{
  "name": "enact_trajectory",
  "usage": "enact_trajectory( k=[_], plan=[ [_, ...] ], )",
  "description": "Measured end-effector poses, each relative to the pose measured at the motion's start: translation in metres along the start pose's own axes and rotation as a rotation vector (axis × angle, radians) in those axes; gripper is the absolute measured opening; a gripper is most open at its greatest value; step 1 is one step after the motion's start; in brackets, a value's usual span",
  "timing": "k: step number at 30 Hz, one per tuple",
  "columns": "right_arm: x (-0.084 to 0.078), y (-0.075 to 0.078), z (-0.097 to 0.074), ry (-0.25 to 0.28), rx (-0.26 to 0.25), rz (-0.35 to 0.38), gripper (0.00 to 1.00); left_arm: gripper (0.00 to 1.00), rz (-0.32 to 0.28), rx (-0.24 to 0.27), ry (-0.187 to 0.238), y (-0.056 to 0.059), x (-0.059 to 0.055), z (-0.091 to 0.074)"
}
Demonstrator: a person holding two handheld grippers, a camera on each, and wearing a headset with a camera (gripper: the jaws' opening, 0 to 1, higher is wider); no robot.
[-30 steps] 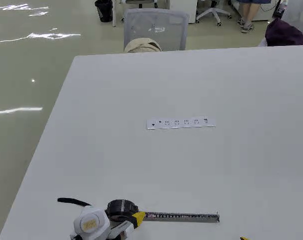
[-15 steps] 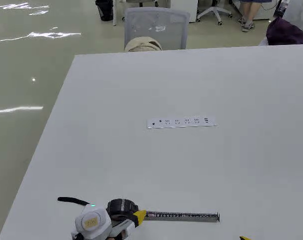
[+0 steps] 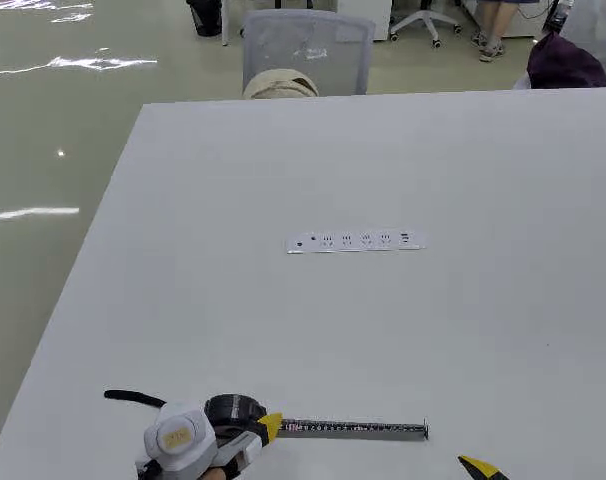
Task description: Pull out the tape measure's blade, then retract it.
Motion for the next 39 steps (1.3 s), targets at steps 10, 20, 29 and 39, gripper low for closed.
enact_trajectory(
  k=[10, 20, 29, 39],
  plan=[
    [0.0, 0.011, 0.012, -0.029, 0.032, -0.014, 0.5, 0.77, -0.012, 0.027, 0.005, -0.002, 0.0, 0.001],
    [-0.001, 0.025, 0.025, -0.049, 0.072, -0.021, 0.5, 0.77, -0.027, 0.048, 0.007, -0.001, 0.001, 0.001],
    [0.001, 0.037, 0.043, -0.062, 0.113, -0.013, 0.47, 0.76, -0.027, 0.064, 0.005, 0.0, 0.001, 0.002],
    [0.002, 0.042, 0.058, -0.083, 0.148, -0.014, 0.46, 0.75, -0.031, 0.072, -0.004, 0.0, 0.002, 0.002]
  ],
)
Point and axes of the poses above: the centre of the closed fingertips' face, and the gripper's own axes: z roughly forward along the fingers, y roughly to its right, x roughly out of its top, the point moved 8 cm from there along -z, roughly backward along the fingers, and after that the axes turned 15 degrees about -x, right-handed, at the moved point
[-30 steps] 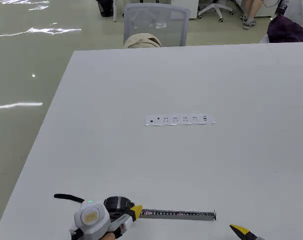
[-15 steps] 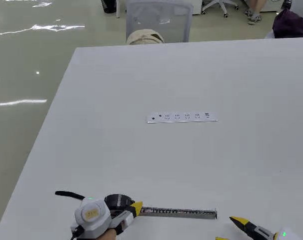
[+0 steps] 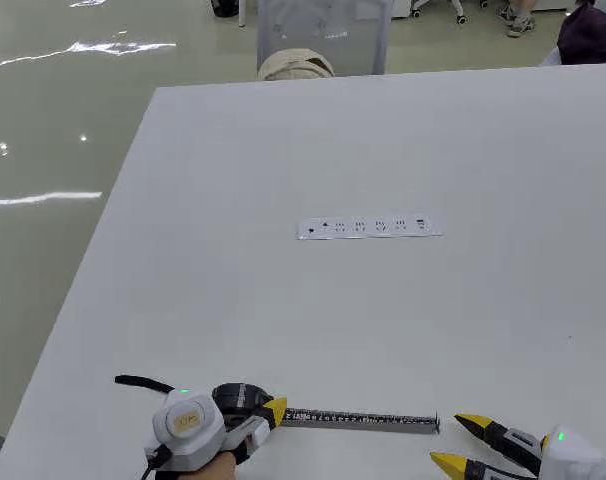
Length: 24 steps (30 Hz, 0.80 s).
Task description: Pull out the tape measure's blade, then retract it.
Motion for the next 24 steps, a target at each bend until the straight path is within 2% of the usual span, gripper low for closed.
enact_trajectory(
  k=[8, 18, 24],
  plan=[
    [-0.001, 0.003, 0.008, -0.013, 0.021, 0.004, 0.46, 0.74, 0.003, -0.002, -0.005, -0.001, 0.0, 0.0],
    [-0.002, 0.002, 0.019, -0.03, 0.061, -0.005, 0.38, 0.73, 0.009, -0.003, -0.016, -0.001, 0.0, -0.001],
    [-0.001, 0.004, 0.027, -0.041, 0.074, -0.005, 0.37, 0.74, 0.011, -0.004, -0.02, -0.001, 0.0, 0.0]
  ],
)
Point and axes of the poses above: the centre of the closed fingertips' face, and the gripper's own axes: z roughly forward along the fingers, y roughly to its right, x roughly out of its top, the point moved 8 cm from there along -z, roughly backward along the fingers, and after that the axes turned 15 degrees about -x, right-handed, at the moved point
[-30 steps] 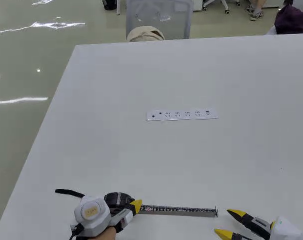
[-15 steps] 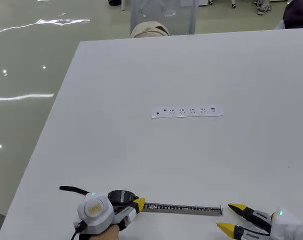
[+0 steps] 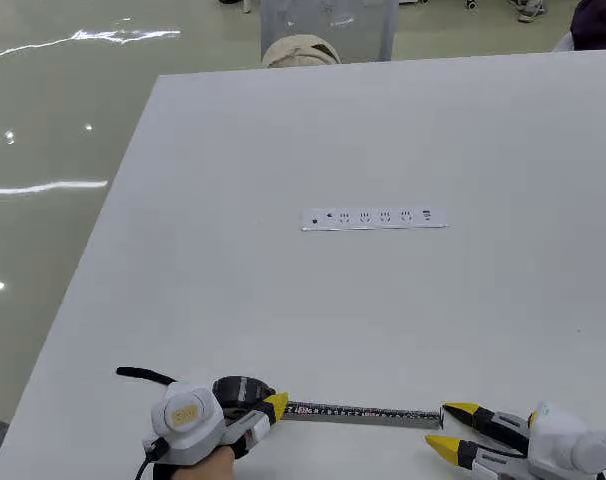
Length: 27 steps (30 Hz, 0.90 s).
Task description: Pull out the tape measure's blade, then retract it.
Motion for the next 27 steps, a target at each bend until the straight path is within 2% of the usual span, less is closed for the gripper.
enact_trajectory(
  k=[4, 10, 14, 21, 27],
  plan=[
    [0.0019, 0.0, 0.0034, -0.001, 0.012, 0.002, 0.36, 0.74, 0.001, 0.001, -0.003, -0.0013, -0.0001, 0.0002],
    [-0.0004, -0.0017, 0.0048, -0.02, 0.038, 0.011, 0.25, 0.73, 0.003, 0.003, -0.003, -0.0015, -0.0001, -0.0001],
    [-0.0001, -0.0005, 0.0044, -0.019, 0.041, 0.012, 0.24, 0.74, 0.004, 0.004, -0.004, -0.0003, 0.0006, -0.0008],
    [-0.002, 0.0038, 0.0022, -0.032, 0.05, 0.028, 0.16, 0.74, 0.006, 0.005, -0.005, 0.0, -0.0001, 0.0013],
    [-0.003, 0.0033, 0.0018, -0.026, 0.061, 0.025, 0.14, 0.74, 0.006, 0.007, -0.006, -0.0008, -0.0004, 0.0018]
  ],
)
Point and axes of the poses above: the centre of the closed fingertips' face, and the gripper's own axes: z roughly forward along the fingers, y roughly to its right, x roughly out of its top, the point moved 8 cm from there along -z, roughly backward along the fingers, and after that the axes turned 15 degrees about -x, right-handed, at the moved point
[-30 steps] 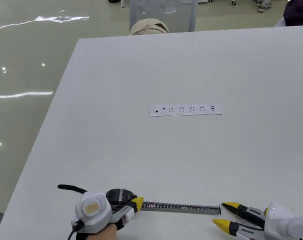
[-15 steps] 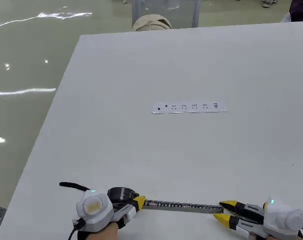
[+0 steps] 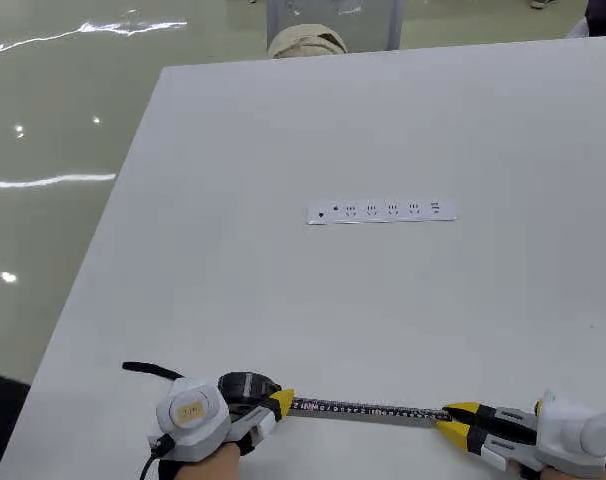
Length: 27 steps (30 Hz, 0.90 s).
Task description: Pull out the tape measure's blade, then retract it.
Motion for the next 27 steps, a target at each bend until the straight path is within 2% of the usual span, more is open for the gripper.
enact_trajectory(
  k=[11, 27],
  plan=[
    [-0.0025, -0.0019, -0.0005, 0.04, -0.024, -0.059, 0.13, 0.74, 0.002, 0.019, 0.004, 0.0009, -0.0007, 0.002],
    [-0.0026, 0.0007, 0.0009, 0.048, -0.033, -0.04, 0.13, 0.71, 0.004, 0.077, 0.01, 0.0009, -0.0012, 0.0043]
  ],
)
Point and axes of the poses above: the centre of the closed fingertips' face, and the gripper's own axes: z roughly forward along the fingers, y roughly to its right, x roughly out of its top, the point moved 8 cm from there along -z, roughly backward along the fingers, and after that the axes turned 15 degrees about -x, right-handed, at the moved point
